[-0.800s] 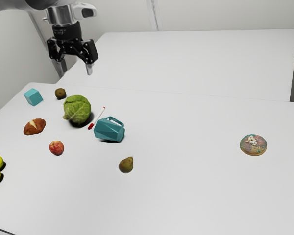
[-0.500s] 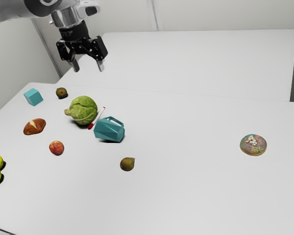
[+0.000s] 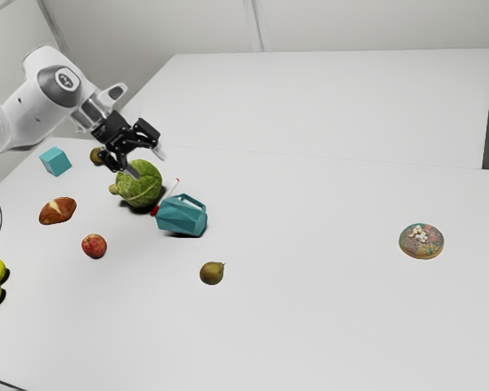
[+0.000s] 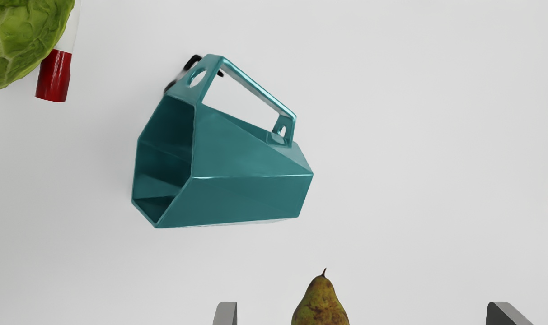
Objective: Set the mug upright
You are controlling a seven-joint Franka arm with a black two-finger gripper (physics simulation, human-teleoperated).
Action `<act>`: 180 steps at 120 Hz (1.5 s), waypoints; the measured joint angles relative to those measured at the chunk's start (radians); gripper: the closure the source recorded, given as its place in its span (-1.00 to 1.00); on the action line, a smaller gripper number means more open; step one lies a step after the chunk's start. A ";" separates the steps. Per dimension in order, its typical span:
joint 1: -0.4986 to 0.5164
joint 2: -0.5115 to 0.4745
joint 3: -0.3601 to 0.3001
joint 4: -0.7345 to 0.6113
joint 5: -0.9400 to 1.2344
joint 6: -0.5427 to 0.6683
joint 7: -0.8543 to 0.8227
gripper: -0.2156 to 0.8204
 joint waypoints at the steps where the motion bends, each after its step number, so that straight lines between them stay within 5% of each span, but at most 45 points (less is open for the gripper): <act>1: 0.001 0.005 0.001 0.000 -0.007 0.003 0.006 -0.58; 77: 0.062 0.220 0.020 0.048 -0.193 0.031 0.422 -0.58; 180: 0.056 0.272 -0.029 0.012 -0.302 0.070 0.595 -0.58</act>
